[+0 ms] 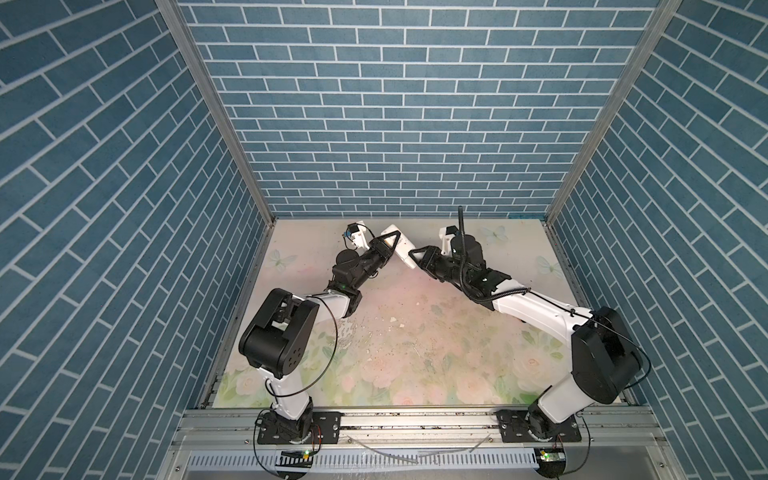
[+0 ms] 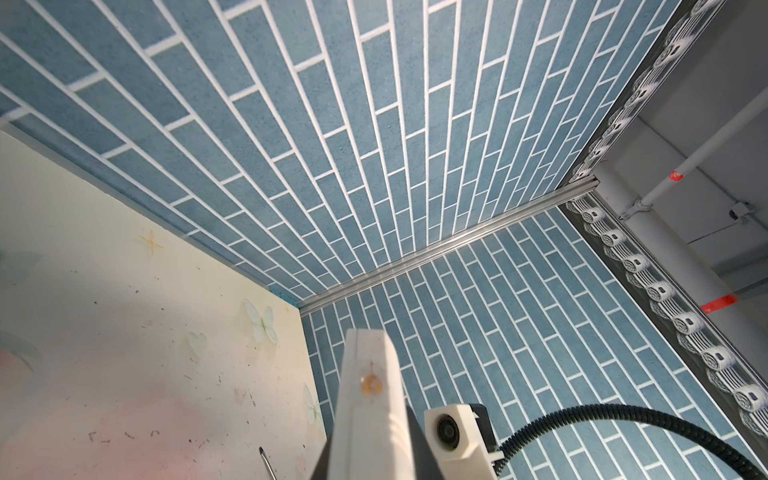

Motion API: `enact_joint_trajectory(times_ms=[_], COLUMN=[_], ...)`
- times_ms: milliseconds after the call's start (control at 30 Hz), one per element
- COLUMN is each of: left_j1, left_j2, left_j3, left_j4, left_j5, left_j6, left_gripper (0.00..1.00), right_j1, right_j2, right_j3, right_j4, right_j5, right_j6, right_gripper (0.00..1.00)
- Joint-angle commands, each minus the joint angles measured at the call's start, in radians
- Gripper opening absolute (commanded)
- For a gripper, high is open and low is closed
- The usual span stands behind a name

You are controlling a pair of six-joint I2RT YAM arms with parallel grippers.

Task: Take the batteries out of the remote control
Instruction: 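Pinch the battery cover with the right gripper and slide it off the remote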

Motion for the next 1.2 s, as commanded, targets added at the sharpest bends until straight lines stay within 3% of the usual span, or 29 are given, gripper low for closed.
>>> enact_joint_trajectory(times_ms=[0,267,600,1167], left_j1=[0.002,0.011,0.026,0.026], left_j2=[-0.028,-0.031,-0.029,-0.011], left_j3=[0.042,0.033,0.033,-0.008], left_j4=[0.04,0.008,-0.024,0.035], left_j5=[0.022,0.039,0.061,0.057], left_j6=[0.023,0.064,0.101,0.072], left_gripper=[0.0,0.0,0.0,0.0], right_j1=[0.008,0.008,0.008,0.008], right_j2=[-0.025,-0.048,-0.081,-0.018], right_j3=[-0.039,-0.038,-0.064,-0.04], right_j4=[-0.026,-0.044,-0.051,0.103], right_j5=[-0.016,-0.023,-0.017,-0.097], right_j6=[0.001,0.001,0.004,0.047], right_gripper=[0.42,0.49,0.3,0.25])
